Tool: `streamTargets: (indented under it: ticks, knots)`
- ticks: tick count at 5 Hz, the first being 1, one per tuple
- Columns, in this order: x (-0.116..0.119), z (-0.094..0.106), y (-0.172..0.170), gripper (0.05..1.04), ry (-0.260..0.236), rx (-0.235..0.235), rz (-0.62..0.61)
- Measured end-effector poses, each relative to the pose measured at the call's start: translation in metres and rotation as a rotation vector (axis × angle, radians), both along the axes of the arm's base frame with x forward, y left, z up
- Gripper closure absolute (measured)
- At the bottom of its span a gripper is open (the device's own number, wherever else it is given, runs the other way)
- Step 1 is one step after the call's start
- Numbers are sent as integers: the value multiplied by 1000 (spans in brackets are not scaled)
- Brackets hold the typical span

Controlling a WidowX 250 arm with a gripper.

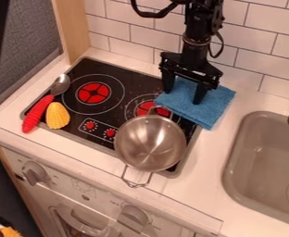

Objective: Moved the cloth to the left burner

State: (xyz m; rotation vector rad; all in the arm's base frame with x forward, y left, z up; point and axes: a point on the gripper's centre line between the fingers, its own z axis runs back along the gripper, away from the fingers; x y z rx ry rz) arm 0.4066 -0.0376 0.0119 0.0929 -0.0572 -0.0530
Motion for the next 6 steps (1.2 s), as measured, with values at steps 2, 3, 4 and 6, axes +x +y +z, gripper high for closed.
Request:
streamTargets:
  ticks: [2, 3, 4, 6]
  knots:
    - [4, -1, 48, 82, 8, 17, 13]
    - [3, 0, 94, 83, 9, 56, 53]
    - [-2, 2, 136, 83, 10, 84, 90]
    - [-14, 3, 184, 83, 15, 59, 113]
